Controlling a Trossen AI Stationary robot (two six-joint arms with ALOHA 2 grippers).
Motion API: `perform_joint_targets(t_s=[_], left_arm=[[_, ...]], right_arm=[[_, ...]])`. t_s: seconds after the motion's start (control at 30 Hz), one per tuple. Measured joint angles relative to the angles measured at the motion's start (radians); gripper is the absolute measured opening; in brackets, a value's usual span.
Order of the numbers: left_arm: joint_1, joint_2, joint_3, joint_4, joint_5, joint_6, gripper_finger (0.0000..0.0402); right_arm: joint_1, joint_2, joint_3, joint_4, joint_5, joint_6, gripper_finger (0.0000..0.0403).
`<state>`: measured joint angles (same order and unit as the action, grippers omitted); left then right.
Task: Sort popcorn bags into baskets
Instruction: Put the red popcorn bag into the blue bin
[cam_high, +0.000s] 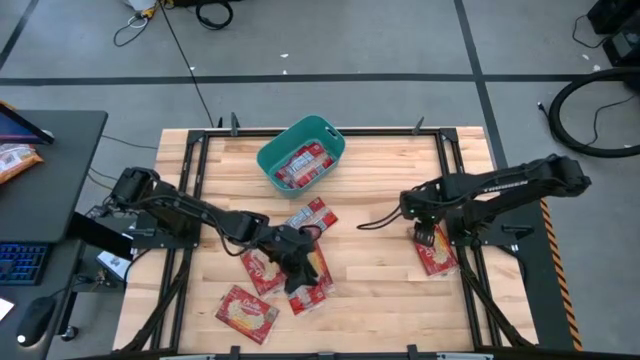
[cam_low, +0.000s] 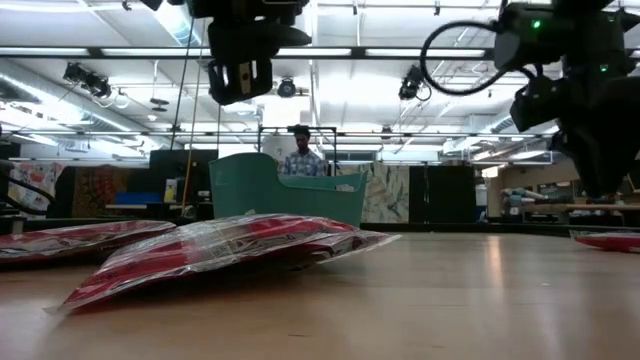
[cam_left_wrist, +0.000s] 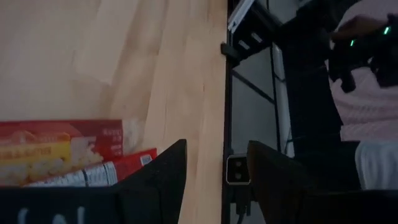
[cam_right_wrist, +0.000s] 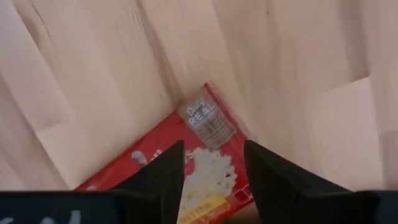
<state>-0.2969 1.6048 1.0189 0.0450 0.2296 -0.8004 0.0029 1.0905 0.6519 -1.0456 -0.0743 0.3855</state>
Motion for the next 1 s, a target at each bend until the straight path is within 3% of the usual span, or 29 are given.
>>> perform_joint_targets(t_s=[0.13,0.27,0.67,0.87,1.0], left_arm=[[-0.008,-0.074,0.0,0.007,-0.044,0.01,0.0172],[-0.015,-0.181,0.0,-0.008,-0.102,0.055,0.0172],[-0.028,-0.469,0.0,-0.081,-0.244,0.047,0.0172],[-0.038,-0.538,0.0,-0.081,-0.325,0.053,0.0172],[-0.037,-0.542,0.0,-0.084,-0.338,0.078,0.0172]], right_arm=[[-0.011,0.075,0.038,-0.028,-0.056,0.023,0.019],[-0.011,0.162,0.062,-0.039,-0.043,-0.017,0.0202],[-0.017,0.396,0.02,-0.021,-0.031,0.065,0.0197],[-0.009,0.432,0.072,0.174,-0.039,0.094,0.0196],[-0.01,0.416,0.159,0.392,0.098,0.099,0.0193]])
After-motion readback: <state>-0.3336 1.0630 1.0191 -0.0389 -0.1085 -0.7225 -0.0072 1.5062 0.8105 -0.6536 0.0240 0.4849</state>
